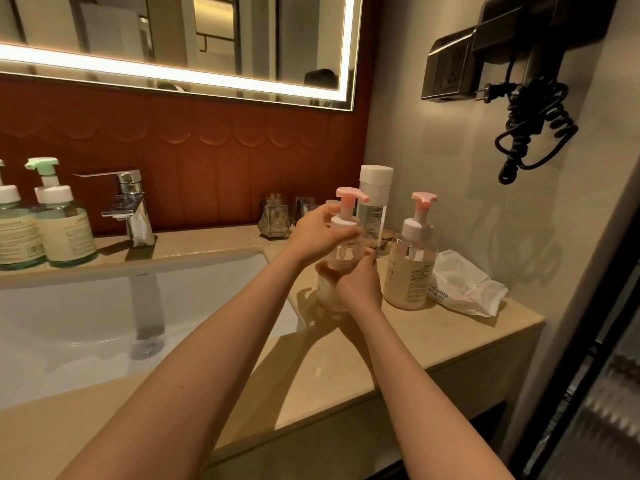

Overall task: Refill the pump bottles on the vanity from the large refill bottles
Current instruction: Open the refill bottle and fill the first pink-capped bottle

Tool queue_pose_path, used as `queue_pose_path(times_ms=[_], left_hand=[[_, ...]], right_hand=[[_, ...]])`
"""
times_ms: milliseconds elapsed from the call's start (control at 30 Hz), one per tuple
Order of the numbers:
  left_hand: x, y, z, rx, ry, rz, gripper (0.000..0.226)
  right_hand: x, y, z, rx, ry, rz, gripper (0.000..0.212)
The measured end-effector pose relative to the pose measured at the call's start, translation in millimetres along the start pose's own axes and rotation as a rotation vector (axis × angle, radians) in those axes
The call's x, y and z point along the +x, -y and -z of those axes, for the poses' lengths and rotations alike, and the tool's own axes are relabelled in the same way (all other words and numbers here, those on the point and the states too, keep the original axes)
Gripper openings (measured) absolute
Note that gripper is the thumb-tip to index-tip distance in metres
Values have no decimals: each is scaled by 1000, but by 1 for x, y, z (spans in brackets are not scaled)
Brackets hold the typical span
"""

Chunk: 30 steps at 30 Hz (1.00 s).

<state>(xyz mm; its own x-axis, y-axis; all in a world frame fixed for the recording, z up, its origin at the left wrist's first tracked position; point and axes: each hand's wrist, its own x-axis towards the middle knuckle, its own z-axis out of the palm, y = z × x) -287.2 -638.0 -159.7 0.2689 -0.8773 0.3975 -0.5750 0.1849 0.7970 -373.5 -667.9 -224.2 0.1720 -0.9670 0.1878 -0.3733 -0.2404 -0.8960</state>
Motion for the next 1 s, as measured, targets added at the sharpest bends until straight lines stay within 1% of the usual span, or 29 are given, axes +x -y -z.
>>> queue_pose_path(times_ms=[67,233,433,633,767,833,933,1000], left_hand=[[1,-2,-1,33,-88,-28,53],[8,-23,14,-114,-276,-54,46],[12,-38,40,-242,-360,-100,50],[14,-49,57,-309,-474,-125,48],[15,-52,63,-251,-511,-173,50],[14,-48,62,-148,-447,-194,49],[15,-26,53,67,-334,-184,47],[14,-3,46,217,-313,-147,43]], right_hand=[[-1,1,0,-16,-11,11,87],[-1,4,1,-6,-26,12,88],[-4,6,3,-19,-17,7,86],[-6,8,4,-24,2,20,87],[-6,8,7,-26,17,19,91],[-5,7,9,4,31,6,92],[-6,5,15,47,49,11,87],[-7,2,18,67,57,18,84]])
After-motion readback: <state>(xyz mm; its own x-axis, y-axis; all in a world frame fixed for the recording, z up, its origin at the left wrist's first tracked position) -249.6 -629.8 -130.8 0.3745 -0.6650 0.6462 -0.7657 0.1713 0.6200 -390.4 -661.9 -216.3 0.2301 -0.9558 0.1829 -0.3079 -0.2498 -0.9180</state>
